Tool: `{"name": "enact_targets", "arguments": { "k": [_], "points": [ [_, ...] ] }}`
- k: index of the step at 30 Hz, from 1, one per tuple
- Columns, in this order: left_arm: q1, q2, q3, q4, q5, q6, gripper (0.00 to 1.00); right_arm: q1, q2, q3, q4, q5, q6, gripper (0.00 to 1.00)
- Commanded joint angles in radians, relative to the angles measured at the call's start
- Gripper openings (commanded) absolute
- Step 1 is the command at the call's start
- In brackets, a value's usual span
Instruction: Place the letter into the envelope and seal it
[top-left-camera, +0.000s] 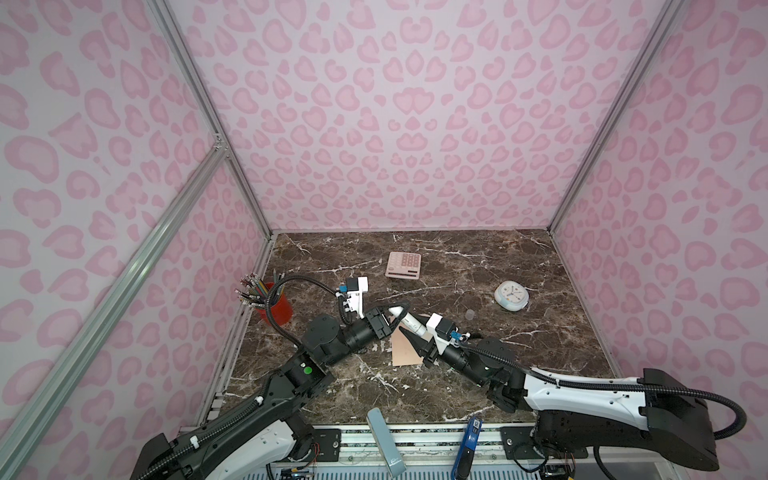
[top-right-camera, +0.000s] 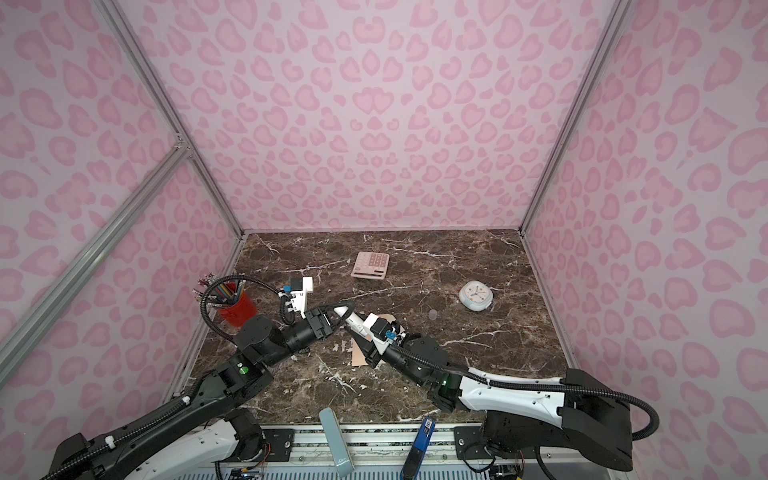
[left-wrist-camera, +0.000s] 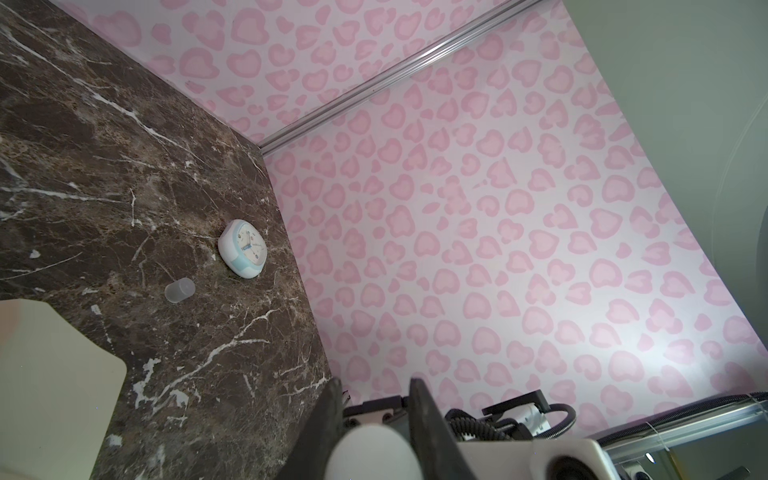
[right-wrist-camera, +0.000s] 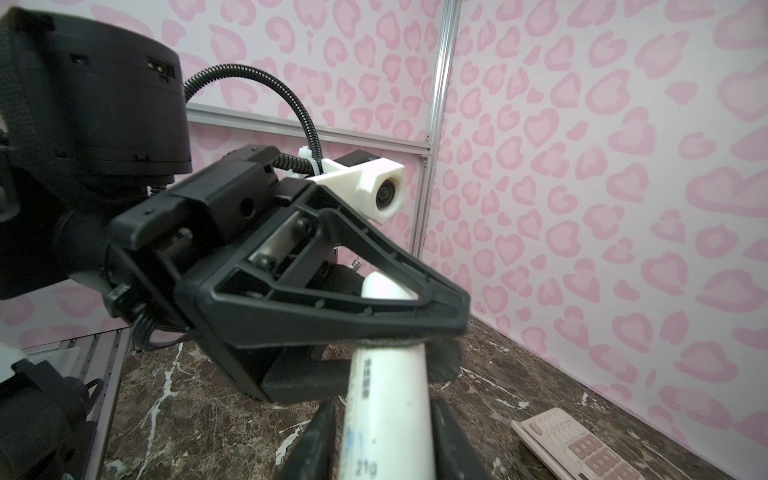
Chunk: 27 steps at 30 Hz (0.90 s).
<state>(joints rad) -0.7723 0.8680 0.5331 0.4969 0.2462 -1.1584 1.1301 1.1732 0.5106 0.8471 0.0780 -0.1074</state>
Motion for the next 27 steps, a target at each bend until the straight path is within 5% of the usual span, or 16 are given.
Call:
{"name": "enact_targets", "arguments": {
  "k": [1, 7, 17, 22, 27],
  "points": [
    [-0.001, 0.002, -0.005, 0.056, 0.005, -0.004, 0.25, -0.001, 0.0, -0.003, 0.051, -0.002, 0.005, 0.41],
    [-0.001, 0.014, -0.009, 0.067, 0.01, -0.006, 0.25, -0.011, -0.001, 0.001, 0.058, -0.01, 0.01, 0.39],
    [0.001, 0.033, -0.017, 0.082, 0.017, -0.007, 0.27, -0.024, -0.001, 0.002, 0.058, -0.018, 0.021, 0.16],
    [0.001, 0.005, -0.02, 0.027, -0.011, 0.038, 0.59, -0.024, -0.025, 0.025, -0.038, 0.005, 0.033, 0.11],
    [0.002, -0.094, 0.025, -0.214, -0.116, 0.179, 0.76, -0.024, -0.065, 0.068, -0.251, 0.087, 0.054, 0.11]
  ]
}}
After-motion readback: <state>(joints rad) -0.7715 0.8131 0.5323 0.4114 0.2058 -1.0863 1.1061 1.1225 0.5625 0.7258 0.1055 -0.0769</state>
